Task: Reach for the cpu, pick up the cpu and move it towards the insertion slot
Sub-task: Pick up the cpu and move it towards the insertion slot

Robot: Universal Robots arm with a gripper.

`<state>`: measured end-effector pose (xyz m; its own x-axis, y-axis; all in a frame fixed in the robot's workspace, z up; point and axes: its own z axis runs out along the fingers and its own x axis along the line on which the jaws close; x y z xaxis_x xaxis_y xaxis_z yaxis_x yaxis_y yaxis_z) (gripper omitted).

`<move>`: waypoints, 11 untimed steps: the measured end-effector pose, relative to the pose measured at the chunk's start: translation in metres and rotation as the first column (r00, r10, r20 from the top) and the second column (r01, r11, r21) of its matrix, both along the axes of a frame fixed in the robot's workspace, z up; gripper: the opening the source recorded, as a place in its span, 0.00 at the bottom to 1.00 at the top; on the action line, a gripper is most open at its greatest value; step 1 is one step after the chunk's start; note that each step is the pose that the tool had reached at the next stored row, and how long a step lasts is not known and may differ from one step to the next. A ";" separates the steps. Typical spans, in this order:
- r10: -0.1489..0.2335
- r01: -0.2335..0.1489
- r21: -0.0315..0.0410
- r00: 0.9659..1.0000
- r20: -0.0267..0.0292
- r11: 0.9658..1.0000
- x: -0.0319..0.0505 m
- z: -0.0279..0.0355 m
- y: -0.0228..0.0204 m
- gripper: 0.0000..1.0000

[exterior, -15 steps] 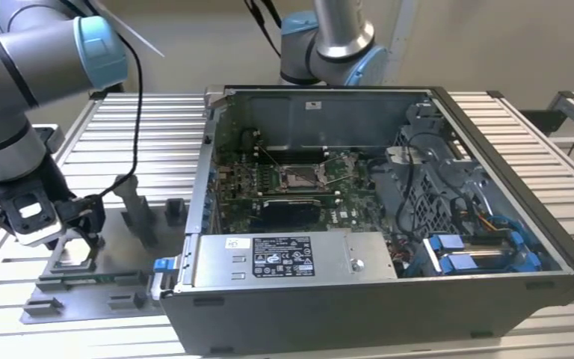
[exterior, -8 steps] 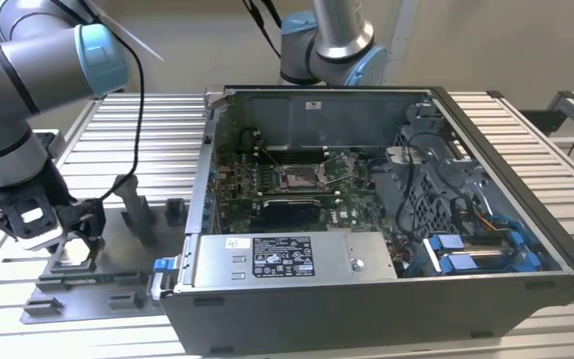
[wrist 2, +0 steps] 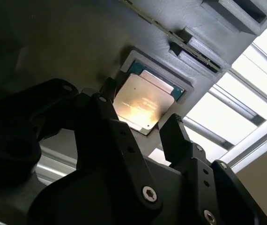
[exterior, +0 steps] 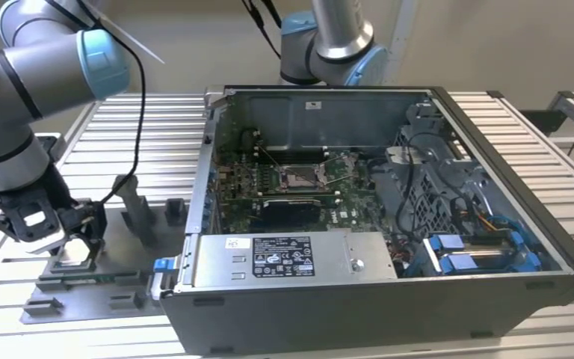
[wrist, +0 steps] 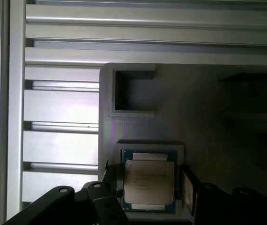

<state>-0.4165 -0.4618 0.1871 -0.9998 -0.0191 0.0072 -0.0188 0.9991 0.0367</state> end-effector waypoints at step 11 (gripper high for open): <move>0.000 0.000 0.000 1.000 0.000 1.000 0.0000 -0.0001 0.0000 0.00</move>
